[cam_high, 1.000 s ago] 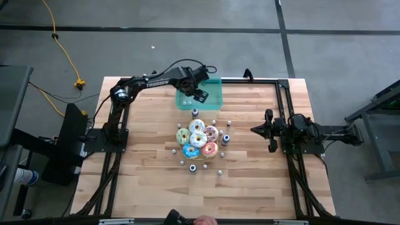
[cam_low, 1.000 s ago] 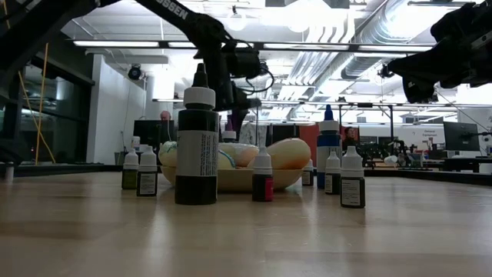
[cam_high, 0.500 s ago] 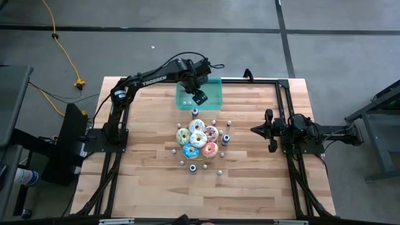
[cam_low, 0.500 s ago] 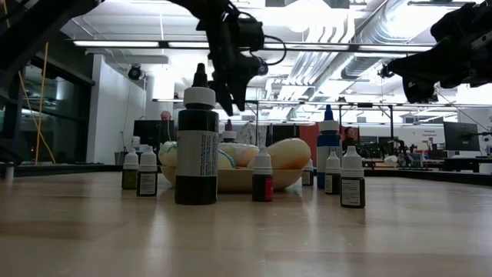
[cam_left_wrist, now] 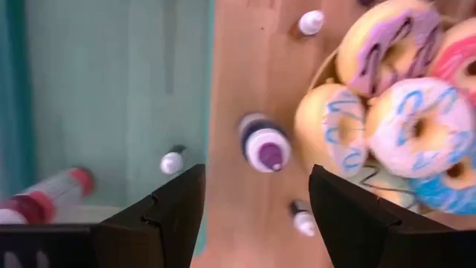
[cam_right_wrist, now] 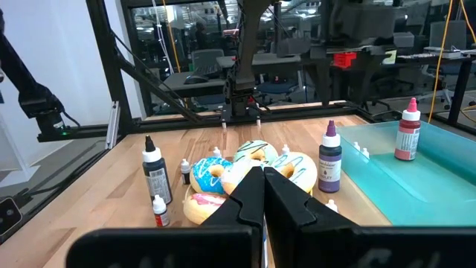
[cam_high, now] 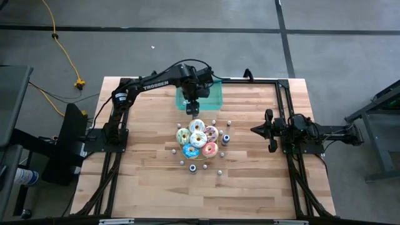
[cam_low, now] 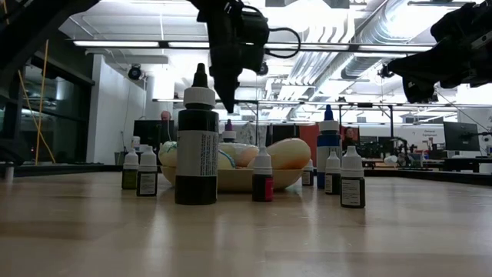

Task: Pick & Place food coloring
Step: Put the large violet food coloring bottle into the green container

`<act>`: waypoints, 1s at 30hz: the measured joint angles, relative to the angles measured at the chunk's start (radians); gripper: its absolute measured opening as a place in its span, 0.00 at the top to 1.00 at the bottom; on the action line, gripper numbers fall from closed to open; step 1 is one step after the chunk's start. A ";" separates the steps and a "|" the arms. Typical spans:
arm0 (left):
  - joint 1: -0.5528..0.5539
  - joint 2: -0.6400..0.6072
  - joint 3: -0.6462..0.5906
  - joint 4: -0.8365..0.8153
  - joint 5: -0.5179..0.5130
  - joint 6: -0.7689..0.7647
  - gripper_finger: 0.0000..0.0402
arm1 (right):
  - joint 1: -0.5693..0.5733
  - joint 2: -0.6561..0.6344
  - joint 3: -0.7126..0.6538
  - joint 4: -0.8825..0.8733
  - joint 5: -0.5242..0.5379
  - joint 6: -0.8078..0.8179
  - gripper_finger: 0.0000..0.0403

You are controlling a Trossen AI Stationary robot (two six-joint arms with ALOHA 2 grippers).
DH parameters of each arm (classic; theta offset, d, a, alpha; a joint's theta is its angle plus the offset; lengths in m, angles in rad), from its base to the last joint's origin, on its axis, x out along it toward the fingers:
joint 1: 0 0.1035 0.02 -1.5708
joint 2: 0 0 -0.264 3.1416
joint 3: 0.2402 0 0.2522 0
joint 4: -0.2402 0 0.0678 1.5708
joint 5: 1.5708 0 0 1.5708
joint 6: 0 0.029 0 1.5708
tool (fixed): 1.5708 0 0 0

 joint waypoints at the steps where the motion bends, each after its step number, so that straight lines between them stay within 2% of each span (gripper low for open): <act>1: -0.001 0.000 0.000 -0.001 -0.006 0.012 0.43 | 0.000 0.000 0.000 0.000 0.000 0.000 1.00; 8: -0.030 0.000 -0.001 0.001 0.016 0.088 0.43 | 0.000 0.000 0.000 0.000 0.000 0.000 1.00; 13: -0.045 0.000 -0.047 0.007 0.015 0.142 0.43 | 0.000 0.000 0.000 0.000 0.000 0.000 1.00; 30: -0.044 0.000 -0.139 0.121 0.012 0.146 0.43 | 0.000 0.000 0.000 0.000 0.000 0.000 1.00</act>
